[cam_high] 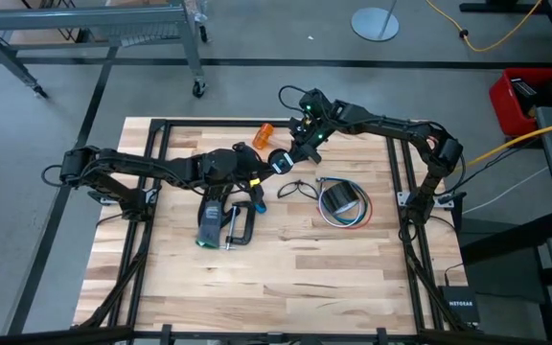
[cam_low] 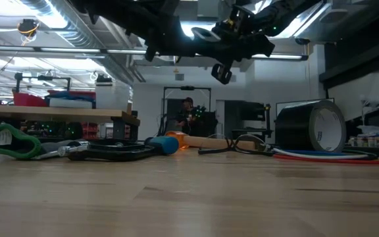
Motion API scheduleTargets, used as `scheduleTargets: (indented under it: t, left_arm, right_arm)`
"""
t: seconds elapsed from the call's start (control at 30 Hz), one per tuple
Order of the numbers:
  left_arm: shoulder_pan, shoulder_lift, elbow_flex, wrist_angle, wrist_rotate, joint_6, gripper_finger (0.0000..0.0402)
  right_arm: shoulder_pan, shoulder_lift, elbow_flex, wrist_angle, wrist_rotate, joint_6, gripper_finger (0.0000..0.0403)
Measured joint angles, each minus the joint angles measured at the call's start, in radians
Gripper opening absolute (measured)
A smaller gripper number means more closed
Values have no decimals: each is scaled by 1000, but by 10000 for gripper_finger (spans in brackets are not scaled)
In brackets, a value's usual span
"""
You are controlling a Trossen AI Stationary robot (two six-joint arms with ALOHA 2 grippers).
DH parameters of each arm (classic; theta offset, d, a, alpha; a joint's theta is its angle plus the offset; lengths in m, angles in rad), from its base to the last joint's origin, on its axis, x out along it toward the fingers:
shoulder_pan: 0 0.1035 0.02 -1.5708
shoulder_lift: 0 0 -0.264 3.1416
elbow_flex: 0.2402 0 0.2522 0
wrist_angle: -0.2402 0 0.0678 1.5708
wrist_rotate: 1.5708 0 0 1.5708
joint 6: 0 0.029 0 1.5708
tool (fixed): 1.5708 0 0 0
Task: Coil cords
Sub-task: Coil the green wire onto the spool
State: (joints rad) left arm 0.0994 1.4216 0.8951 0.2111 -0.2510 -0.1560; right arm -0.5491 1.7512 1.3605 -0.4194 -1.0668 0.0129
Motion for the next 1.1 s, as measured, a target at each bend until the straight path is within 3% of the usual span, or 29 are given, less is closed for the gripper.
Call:
scheduleTargets:
  t: [0.23,0.47,0.77,1.1]
  left_arm:
    - [0,0,0,8,2,9,85]
    - [-2,0,-2,3,17,114,84]
    - [-2,0,-2,-2,11,133,11]
    - [-2,0,-2,-11,7,129,6]
  right_arm:
    - [0,0,0,-1,14,-104,7]
    - [48,0,0,2,62,-243,7]
    - [70,0,0,4,76,-285,7]
    - [70,0,0,4,76,-284,7]
